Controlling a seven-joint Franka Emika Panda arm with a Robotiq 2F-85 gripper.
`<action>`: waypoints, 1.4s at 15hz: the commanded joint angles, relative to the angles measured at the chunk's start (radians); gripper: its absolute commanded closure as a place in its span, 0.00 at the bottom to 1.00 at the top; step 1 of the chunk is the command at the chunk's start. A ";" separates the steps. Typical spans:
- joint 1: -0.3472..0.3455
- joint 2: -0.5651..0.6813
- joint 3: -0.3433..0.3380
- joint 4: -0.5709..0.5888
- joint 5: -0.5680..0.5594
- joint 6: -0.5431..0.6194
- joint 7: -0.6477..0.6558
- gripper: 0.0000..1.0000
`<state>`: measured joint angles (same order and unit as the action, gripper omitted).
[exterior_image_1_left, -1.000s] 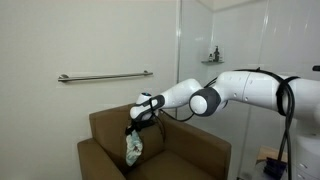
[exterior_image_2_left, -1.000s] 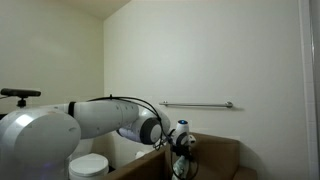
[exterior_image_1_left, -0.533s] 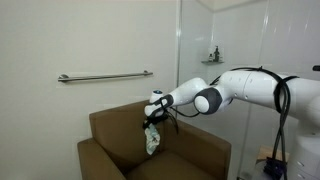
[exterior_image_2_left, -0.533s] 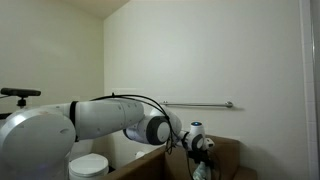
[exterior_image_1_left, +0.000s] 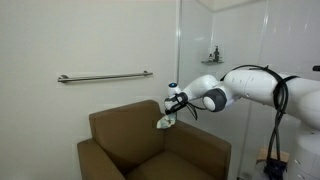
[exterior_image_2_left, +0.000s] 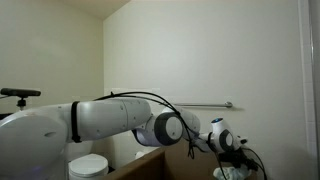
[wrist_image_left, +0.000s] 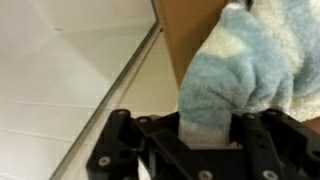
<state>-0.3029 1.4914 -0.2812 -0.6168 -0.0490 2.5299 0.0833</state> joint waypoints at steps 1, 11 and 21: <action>0.075 -0.022 -0.098 -0.085 -0.031 -0.048 0.194 0.95; 0.296 -0.012 0.173 -0.227 0.070 -0.123 0.279 0.95; 0.552 0.007 0.108 -0.153 0.001 0.175 0.368 0.95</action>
<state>0.1967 1.4980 -0.0836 -0.7767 0.0041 2.6259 0.3974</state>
